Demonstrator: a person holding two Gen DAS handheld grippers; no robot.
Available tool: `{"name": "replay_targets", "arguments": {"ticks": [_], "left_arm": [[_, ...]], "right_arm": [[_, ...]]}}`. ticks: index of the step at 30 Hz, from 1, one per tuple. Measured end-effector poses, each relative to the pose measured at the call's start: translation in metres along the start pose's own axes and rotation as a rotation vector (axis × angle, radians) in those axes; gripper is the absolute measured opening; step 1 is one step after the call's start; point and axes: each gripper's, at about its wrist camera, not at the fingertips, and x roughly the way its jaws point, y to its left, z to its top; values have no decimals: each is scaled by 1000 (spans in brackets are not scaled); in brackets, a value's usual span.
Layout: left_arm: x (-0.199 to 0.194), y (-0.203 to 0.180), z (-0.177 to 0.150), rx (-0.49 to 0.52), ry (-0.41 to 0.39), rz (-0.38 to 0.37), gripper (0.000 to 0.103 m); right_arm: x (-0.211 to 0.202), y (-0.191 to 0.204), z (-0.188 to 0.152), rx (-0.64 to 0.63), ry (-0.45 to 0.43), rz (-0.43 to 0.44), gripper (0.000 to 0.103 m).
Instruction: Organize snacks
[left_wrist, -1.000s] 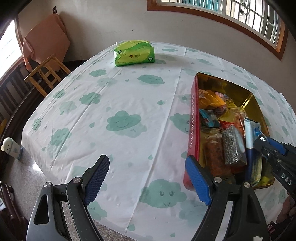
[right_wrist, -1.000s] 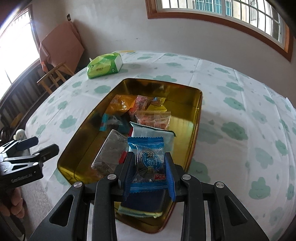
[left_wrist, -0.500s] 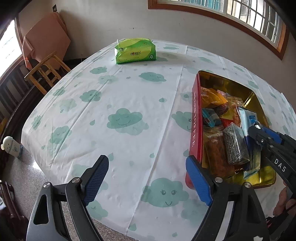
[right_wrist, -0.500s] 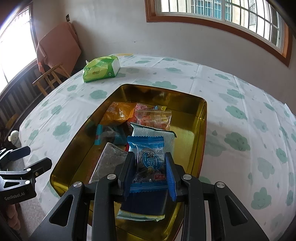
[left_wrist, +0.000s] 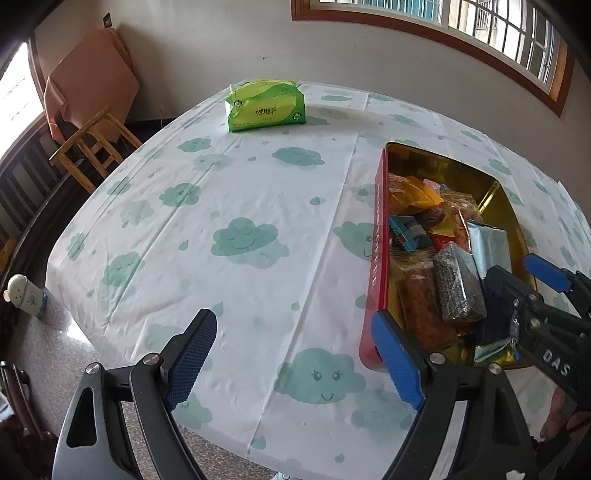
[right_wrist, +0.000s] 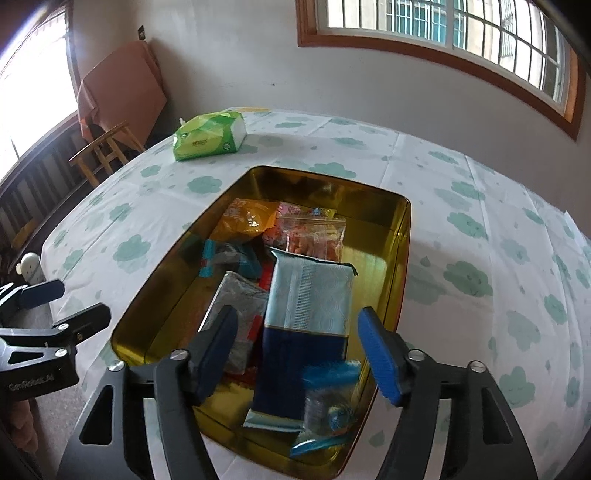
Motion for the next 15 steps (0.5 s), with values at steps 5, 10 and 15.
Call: {"name": "replay_targets", "arguments": {"ticks": [5, 10, 15], "left_arm": [[-7, -6, 0, 11, -8, -2, 86], [-14, -17, -1, 32, -16, -13, 86], [-17, -27, -4, 52, -15, -22, 86]], "right_arm": [[-20, -2, -3, 6, -17, 6, 82], [-35, -8, -14, 18, -3, -21, 101], [-39, -16, -26, 44, 30, -24, 102]]}}
